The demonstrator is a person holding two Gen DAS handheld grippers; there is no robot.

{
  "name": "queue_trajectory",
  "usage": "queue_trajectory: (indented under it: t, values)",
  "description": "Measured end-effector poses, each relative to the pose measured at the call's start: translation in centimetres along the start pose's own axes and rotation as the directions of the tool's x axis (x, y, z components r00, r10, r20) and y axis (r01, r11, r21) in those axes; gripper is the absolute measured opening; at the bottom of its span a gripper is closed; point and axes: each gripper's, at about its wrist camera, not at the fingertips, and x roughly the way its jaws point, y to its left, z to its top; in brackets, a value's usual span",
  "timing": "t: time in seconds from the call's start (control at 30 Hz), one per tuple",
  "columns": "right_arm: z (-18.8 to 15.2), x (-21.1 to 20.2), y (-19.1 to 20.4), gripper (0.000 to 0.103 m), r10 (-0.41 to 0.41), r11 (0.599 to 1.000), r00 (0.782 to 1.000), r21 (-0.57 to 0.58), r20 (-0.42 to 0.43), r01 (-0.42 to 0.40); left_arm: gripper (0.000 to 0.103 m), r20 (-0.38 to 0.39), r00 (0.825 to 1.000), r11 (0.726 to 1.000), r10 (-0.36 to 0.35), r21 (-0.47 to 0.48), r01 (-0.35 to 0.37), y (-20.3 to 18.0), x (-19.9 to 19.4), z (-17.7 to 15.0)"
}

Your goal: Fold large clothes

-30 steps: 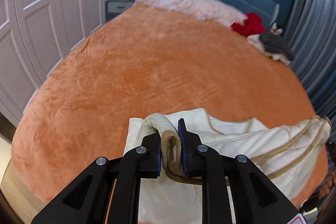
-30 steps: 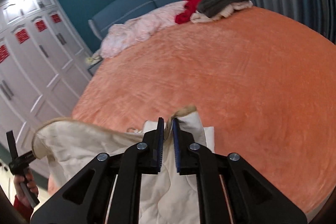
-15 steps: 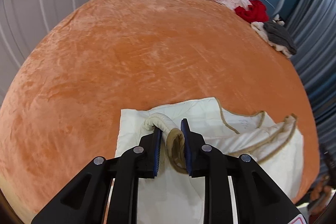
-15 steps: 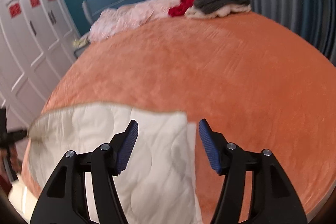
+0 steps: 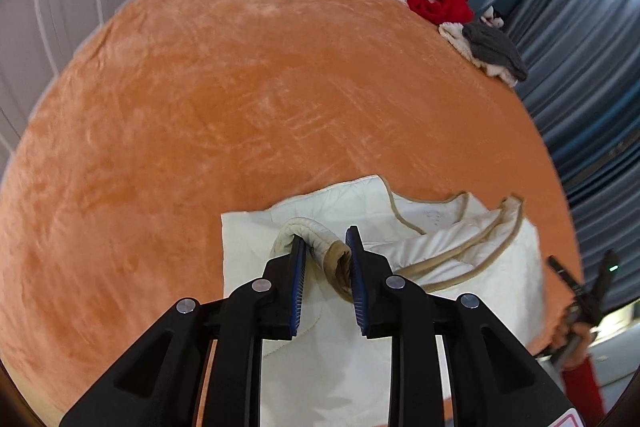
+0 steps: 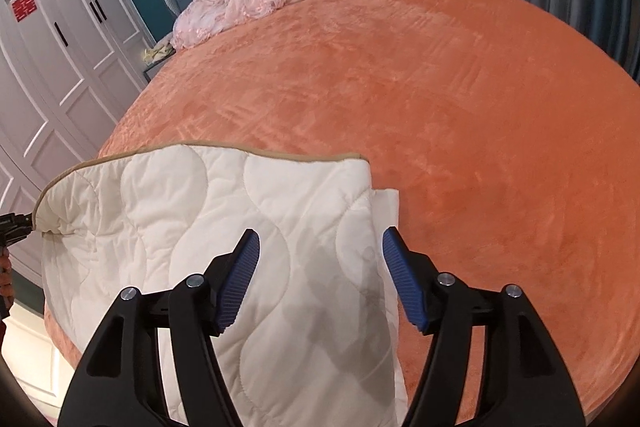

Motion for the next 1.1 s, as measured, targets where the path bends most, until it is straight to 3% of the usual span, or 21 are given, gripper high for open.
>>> queue_trajectory:
  t: [0.07,0.1,0.17,0.2,0.23,0.37,0.4,0.47,0.53,0.6,0.7,0.8,0.9,0.97,1.1]
  values:
    - [0.1,0.7,-0.3,0.062,-0.011,1.000,1.000,0.011,-0.012,0.011,0.024,0.047,0.999,1.000,-0.005,-0.024,0.006,0.4,-1.2,0.1]
    - [0.2,1.2,-0.5,0.062,-0.012,1.000,1.000,0.022,-0.021,0.012,0.027,0.099,0.994,0.999,0.043,-0.025,-0.041,0.4,-2.1,0.2]
    - [0.3,1.8,-0.7,0.062,0.000,0.999,1.000,0.041,-0.031,0.001,0.050,0.256,0.951,0.984,0.175,-0.061,-0.165,1.0,-4.8,0.5]
    - [0.4,2.4,-0.8,0.062,0.016,0.999,0.999,0.053,-0.042,-0.013,0.059,0.279,0.943,0.984,0.179,-0.078,-0.163,1.5,-5.3,0.7]
    - [0.4,2.7,-0.8,0.062,0.021,0.998,0.999,0.055,-0.049,-0.019,0.058,0.285,0.938,0.980,0.195,-0.097,-0.175,1.9,-5.6,0.9]
    - [0.5,4.9,-0.3,0.060,0.006,0.998,0.996,0.063,-0.091,-0.001,0.058,0.261,0.930,0.966,0.260,-0.058,-0.254,1.5,-4.7,1.1]
    - [0.5,5.4,-0.2,0.053,0.004,0.998,0.995,0.069,-0.099,0.003,0.058,0.243,0.935,0.965,0.260,-0.044,-0.258,1.2,-4.0,0.9]
    - [0.7,5.6,-0.1,0.015,0.012,0.996,0.994,0.084,-0.105,-0.003,0.058,0.191,0.949,0.968,0.250,-0.028,-0.250,0.9,-2.0,0.3]
    - [1.3,4.6,0.0,0.010,0.037,0.994,0.997,0.101,-0.062,-0.030,0.058,0.153,0.962,0.973,0.228,-0.024,-0.227,0.9,-0.5,-0.4]
    - [2.2,2.3,0.1,0.009,0.019,0.995,1.000,0.093,0.023,-0.021,0.058,0.127,0.971,0.980,0.201,-0.008,-0.201,0.1,1.2,-1.3]
    - [3.0,0.9,-0.4,0.009,-0.015,0.993,0.996,0.116,0.085,0.005,0.058,0.100,0.976,0.979,0.193,0.041,-0.198,-1.8,3.7,-2.1]
    - [3.0,3.6,-0.4,0.009,-0.139,0.988,0.990,0.068,0.030,0.137,0.058,0.070,0.972,0.969,0.225,0.086,-0.230,-3.5,7.2,-2.5]
    - [2.2,6.5,-0.7,0.009,-0.166,0.984,0.986,0.058,-0.030,0.168,0.058,0.035,0.949,0.942,0.314,0.111,-0.316,-3.9,10.9,-2.8]
    - [1.6,7.6,-1.0,0.009,-0.176,0.983,0.983,0.048,-0.047,0.178,0.061,0.043,0.924,0.916,0.381,0.116,-0.383,-3.5,12.7,-3.2]
    - [0.4,9.7,-0.6,0.011,-0.210,0.978,0.976,-0.007,-0.060,0.209,0.068,0.065,0.922,0.922,0.381,0.056,-0.384,-1.7,14.0,-3.9]
